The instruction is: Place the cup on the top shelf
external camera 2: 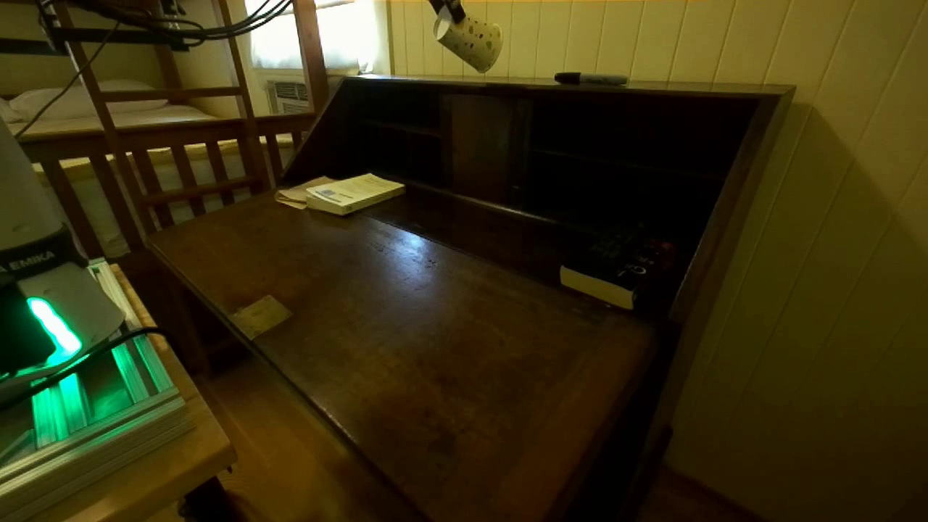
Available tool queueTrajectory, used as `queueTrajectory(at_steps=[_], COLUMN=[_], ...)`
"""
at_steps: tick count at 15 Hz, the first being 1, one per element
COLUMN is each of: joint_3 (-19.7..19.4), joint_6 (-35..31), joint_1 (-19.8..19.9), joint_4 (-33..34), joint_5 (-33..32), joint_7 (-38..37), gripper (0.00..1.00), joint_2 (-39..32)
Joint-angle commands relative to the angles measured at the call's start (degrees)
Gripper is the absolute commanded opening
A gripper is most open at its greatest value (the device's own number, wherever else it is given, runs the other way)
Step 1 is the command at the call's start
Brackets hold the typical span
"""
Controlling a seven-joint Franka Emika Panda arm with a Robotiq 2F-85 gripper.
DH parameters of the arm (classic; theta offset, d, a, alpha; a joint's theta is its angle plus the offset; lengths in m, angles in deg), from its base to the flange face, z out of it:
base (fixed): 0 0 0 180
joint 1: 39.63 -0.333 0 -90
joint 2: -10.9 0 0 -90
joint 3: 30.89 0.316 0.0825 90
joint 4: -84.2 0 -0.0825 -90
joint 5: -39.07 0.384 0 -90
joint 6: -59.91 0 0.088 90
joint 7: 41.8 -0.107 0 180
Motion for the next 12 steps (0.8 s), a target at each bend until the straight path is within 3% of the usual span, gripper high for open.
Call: queueTrajectory(at_steps=[1,12], joint_3=[-1.5,-1.6], joint_6=[-0.6,1.5], joint_1=[-1.6,-1.2], joint_4=[0.5,1.1], joint_5=[6.8,17.3], joint_7=[6.5,16.7], gripper=[0.34,0.34], joint_2=[-1.8,-0.9])
